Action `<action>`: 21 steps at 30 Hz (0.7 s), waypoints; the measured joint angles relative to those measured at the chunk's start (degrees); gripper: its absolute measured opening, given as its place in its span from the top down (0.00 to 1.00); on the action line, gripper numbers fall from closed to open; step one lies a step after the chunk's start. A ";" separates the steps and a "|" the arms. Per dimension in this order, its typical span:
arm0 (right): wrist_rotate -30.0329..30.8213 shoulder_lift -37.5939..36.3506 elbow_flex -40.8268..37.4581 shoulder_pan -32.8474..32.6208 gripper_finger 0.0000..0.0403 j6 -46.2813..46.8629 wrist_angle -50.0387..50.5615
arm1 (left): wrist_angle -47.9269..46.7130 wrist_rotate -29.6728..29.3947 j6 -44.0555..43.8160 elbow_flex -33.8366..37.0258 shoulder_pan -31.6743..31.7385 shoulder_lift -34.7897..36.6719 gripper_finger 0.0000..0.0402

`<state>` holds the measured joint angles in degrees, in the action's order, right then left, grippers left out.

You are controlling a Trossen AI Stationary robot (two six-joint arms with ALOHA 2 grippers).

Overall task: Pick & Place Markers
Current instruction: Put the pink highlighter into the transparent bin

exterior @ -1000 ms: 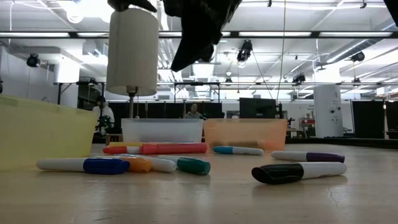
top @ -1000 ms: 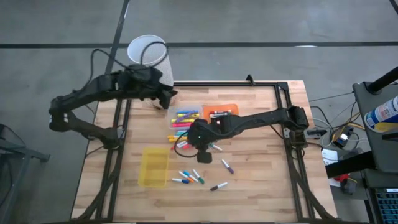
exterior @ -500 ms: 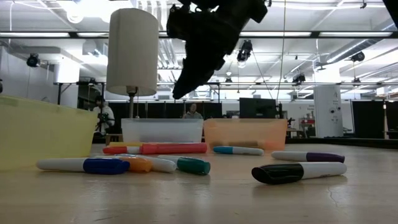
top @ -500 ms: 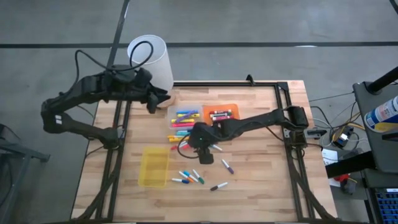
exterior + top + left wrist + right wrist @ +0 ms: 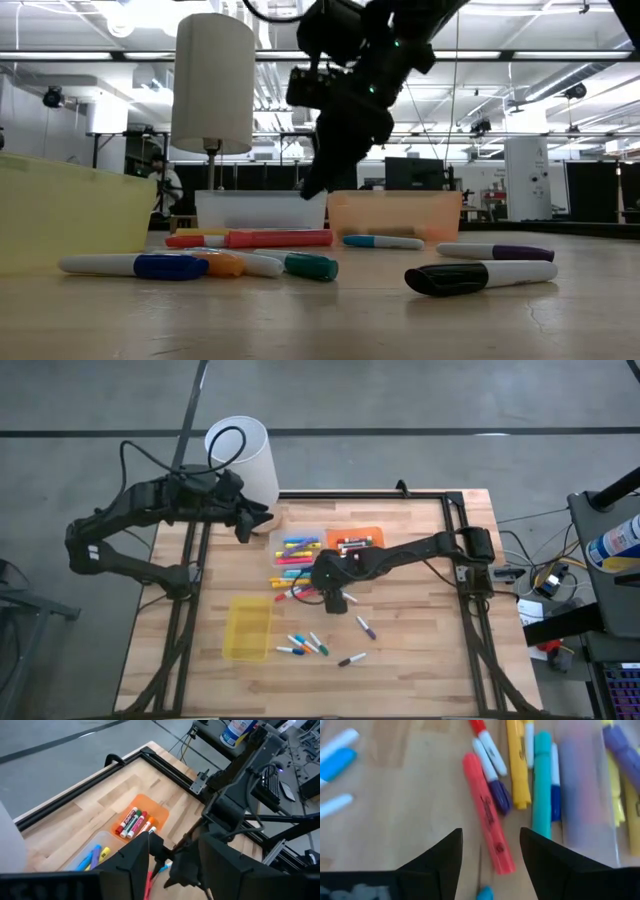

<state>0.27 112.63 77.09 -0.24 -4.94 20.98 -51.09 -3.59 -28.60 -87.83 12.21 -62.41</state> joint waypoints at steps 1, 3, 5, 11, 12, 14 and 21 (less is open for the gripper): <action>-0.09 0.01 -0.64 0.29 0.53 -0.05 -0.44 | -0.02 -0.02 0.02 0.00 0.00 0.00 0.59; -1.11 0.01 -1.90 0.93 0.53 -0.17 -2.68 | -0.04 -0.06 0.45 0.00 0.00 0.00 0.59; -3.23 0.01 -2.80 1.44 0.53 -0.69 -4.67 | -0.02 -0.12 0.50 0.00 0.00 0.00 0.59; -3.67 1.27 -3.98 1.40 0.54 -3.30 -6.57 | -0.02 -0.20 0.20 0.00 0.00 0.00 0.59; -3.76 2.01 -3.92 1.37 0.54 -3.02 -6.59 | -0.02 -0.20 0.20 0.00 0.00 0.00 0.59; -3.75 3.44 -3.35 1.39 0.54 -2.76 -6.54 | 0.01 -0.26 0.17 0.00 0.00 0.00 0.59; -3.41 6.80 0.11 1.39 0.54 0.26 -4.35 | -0.02 -0.35 0.09 0.00 0.04 0.00 0.59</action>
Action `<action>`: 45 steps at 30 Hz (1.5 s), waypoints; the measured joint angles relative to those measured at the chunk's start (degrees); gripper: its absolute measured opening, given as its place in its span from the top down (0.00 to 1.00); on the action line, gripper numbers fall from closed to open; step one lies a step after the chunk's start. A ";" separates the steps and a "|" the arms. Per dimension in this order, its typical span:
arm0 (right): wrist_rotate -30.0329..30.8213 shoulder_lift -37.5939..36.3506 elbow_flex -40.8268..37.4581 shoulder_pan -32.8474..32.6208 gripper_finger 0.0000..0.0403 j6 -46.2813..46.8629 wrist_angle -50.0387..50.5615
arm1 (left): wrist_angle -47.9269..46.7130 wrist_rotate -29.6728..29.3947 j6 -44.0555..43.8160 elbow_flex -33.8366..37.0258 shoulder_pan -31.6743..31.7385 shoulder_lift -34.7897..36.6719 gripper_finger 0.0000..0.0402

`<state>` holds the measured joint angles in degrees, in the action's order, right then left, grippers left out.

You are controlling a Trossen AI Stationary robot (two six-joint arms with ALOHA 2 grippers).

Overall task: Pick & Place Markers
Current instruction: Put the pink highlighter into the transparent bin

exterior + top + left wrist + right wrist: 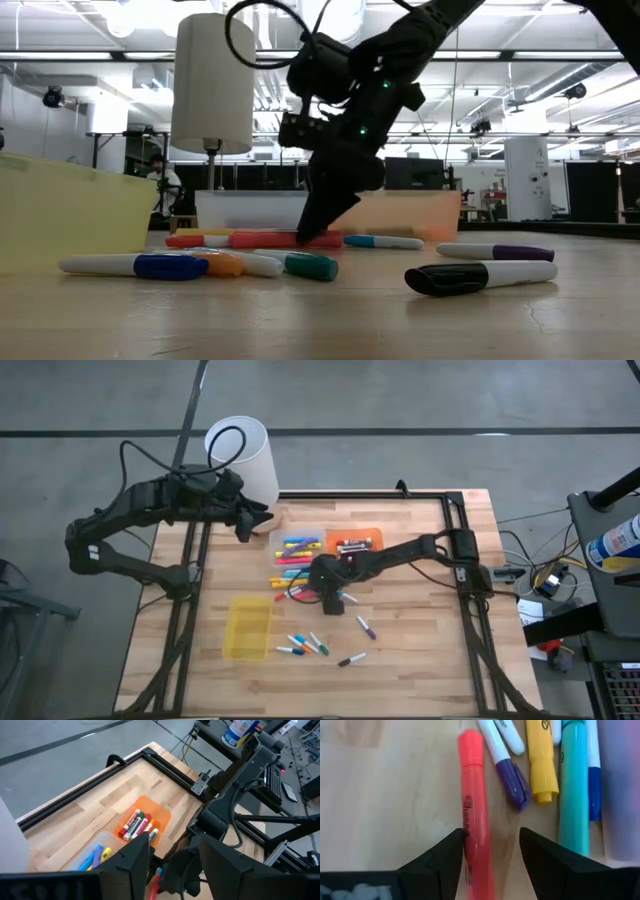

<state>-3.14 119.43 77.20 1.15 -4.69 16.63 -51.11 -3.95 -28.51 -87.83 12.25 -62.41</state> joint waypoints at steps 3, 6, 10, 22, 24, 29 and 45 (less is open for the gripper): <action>-0.17 0.75 1.77 0.04 0.58 1.42 4.01 | 0.03 0.00 0.00 0.00 0.00 0.00 0.59; -0.94 1.30 2.74 -0.11 0.66 0.86 6.67 | 0.03 0.00 0.01 0.00 0.00 0.00 0.59; -1.23 1.34 3.29 -0.44 0.82 1.00 8.75 | 0.03 0.00 0.13 0.00 0.00 0.00 0.59; -2.33 1.80 13.58 -0.44 0.87 3.00 16.57 | 0.04 0.01 0.61 0.00 0.00 -0.01 0.59; -2.23 1.80 16.34 -0.43 0.87 3.56 18.75 | 0.04 0.02 0.87 0.00 0.00 -0.02 0.59; -2.03 1.57 25.69 -0.42 0.87 3.83 27.07 | 0.04 0.02 3.28 0.00 0.00 -0.01 0.59; 3.21 1.45 56.04 -0.11 0.87 7.99 39.12 | -0.73 4.01 0.95 0.00 0.00 -0.34 0.59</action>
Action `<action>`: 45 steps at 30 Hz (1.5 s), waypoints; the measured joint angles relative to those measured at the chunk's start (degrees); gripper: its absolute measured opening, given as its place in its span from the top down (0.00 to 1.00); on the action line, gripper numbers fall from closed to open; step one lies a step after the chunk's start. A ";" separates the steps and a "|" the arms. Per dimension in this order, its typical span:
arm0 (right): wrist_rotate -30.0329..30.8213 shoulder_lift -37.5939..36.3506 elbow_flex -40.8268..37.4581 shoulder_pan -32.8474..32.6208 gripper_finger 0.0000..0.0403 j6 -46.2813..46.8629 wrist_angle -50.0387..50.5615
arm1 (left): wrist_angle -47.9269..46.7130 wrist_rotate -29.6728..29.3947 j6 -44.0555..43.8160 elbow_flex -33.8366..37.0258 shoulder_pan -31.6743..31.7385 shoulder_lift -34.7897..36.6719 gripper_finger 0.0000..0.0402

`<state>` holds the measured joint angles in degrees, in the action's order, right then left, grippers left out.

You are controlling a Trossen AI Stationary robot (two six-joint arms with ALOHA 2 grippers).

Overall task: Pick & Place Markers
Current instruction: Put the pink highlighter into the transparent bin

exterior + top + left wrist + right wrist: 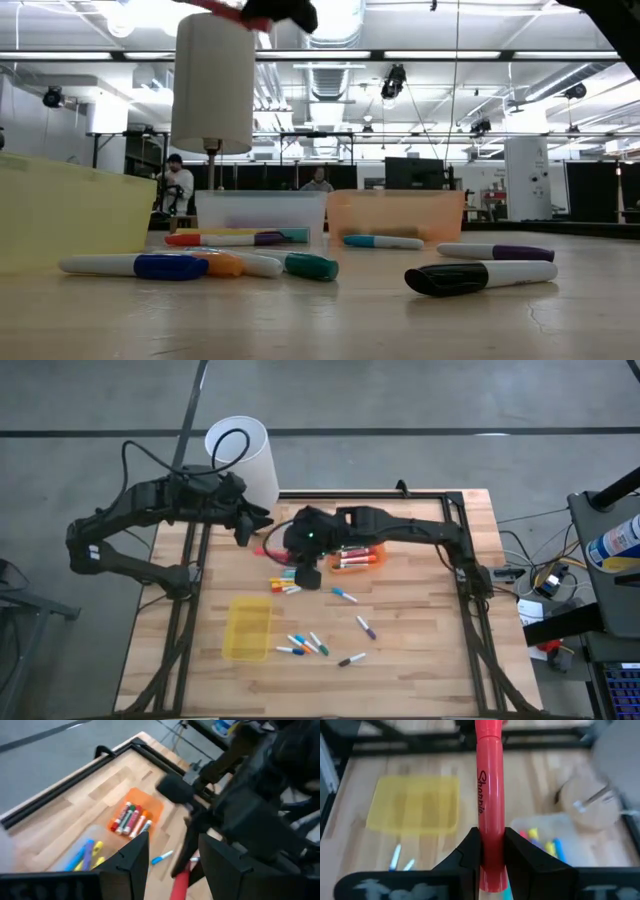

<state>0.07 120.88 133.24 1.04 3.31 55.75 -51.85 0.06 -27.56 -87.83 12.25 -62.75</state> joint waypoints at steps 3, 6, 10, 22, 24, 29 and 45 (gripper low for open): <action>2.07 -1.03 1.46 0.01 0.87 0.23 -0.22 | 2.34 1.59 -1.14 -0.02 -0.06 0.56 0.59; 4.55 -2.53 1.10 0.15 0.87 3.02 0.20 | 7.46 1.94 -3.03 -0.76 -0.04 1.78 0.59; 9.24 -4.09 1.17 0.26 0.87 7.10 1.10 | 15.84 1.94 -3.05 -1.10 -0.04 4.16 0.59; 18.21 -12.23 1.32 0.12 0.87 12.52 -7.85 | 26.34 1.79 1.03 -1.03 -0.04 6.71 0.59; 20.64 -13.51 1.35 0.07 0.87 12.59 -10.69 | 26.39 1.59 1.39 -1.03 -0.04 6.41 0.59; 20.71 -14.94 1.39 -0.02 0.87 11.03 -19.97 | 26.41 1.52 1.02 -1.01 -0.04 4.28 0.59; 17.95 -13.77 1.15 -0.03 0.87 14.58 -23.96 | 33.47 1.87 1.38 -0.96 -0.09 -0.34 0.59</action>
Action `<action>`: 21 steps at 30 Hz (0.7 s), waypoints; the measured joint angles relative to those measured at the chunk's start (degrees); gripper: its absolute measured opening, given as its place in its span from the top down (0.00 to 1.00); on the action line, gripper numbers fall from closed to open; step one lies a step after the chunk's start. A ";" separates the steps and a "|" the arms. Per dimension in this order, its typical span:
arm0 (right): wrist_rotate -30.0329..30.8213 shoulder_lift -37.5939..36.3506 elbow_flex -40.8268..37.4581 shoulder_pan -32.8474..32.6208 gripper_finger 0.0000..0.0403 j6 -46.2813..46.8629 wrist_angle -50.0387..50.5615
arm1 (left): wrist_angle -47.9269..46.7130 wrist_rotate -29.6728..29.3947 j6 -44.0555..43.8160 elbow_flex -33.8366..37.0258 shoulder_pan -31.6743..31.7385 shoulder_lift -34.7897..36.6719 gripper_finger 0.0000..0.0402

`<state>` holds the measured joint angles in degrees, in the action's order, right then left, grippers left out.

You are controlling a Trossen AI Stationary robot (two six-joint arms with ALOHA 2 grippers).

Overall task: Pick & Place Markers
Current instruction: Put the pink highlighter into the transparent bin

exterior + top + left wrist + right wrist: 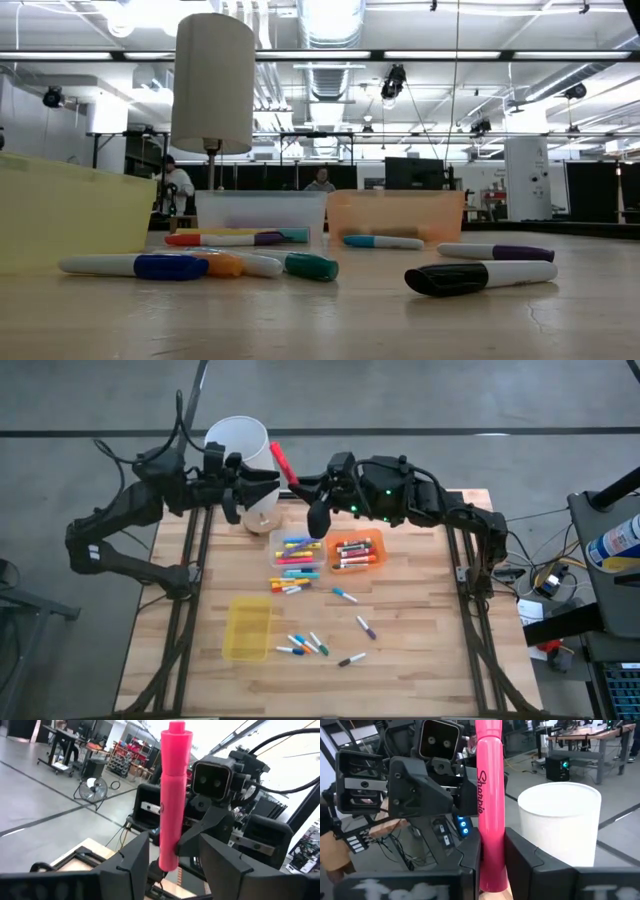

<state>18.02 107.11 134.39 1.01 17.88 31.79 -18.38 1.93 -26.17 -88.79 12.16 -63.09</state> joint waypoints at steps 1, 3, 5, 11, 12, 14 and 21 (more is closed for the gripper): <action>-0.01 0.00 0.00 0.00 0.87 0.17 -0.36 | 0.57 0.00 0.01 0.00 0.00 -0.14 0.59; -0.13 0.00 -0.06 0.00 0.87 0.85 -0.72 | 1.91 0.00 0.09 0.00 0.00 -0.79 0.59; -0.20 0.00 -0.12 0.01 0.87 1.43 -0.74 | 3.87 0.00 0.11 0.00 0.00 -1.49 0.59; -0.20 0.00 -0.84 0.14 0.87 1.66 -0.74 | 7.04 0.00 0.26 0.00 0.00 -2.70 0.59; -0.09 0.00 -0.92 0.14 0.87 1.67 -0.72 | 7.03 0.00 0.45 0.00 0.00 -2.82 0.59; -0.06 0.00 -1.09 0.14 0.87 1.67 -0.73 | 6.98 0.00 0.67 0.00 0.00 -3.09 0.60; 0.09 0.00 -1.89 0.13 0.87 2.06 -1.11 | 6.78 -0.42 -0.51 0.00 0.04 -3.51 0.75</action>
<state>18.11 107.11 132.50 1.14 19.94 30.69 -11.60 1.52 -26.68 -88.79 12.21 -66.60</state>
